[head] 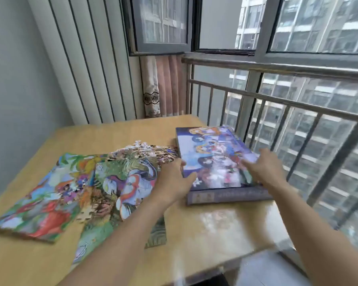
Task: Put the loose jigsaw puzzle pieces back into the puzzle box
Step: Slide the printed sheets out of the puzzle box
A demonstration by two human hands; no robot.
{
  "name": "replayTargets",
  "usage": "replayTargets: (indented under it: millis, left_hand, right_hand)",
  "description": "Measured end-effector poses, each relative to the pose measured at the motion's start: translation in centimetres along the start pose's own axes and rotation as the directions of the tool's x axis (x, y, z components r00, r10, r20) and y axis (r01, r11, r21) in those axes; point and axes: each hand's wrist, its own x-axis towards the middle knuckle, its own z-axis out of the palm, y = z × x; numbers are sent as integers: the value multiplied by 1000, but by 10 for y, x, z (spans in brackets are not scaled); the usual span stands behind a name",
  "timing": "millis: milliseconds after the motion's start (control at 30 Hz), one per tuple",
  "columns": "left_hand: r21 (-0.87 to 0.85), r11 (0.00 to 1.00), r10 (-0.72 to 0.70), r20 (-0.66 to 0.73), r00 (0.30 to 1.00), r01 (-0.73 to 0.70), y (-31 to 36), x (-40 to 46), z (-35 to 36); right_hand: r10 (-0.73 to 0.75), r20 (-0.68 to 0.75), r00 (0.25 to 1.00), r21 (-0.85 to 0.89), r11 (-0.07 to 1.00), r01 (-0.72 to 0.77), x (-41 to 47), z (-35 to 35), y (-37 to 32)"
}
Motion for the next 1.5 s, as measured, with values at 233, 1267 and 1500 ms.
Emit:
replayTargets:
  millis: [233,1267,1500]
  left_hand:
    - [-214,975,-58,14,998,60,-10,-18,25]
    - [-291,866,306,-336,891,-407,39,50,-67]
    - [-400,840,250,-313,916,-366,17,67,-38]
  right_hand:
    - [66,188,980,211,972,-106,-27,-17,19]
    - [-911,207,356,-350,271,897,-31,-165,-130]
    - [-847,33,531,-379,481,791,-9,-134,-94]
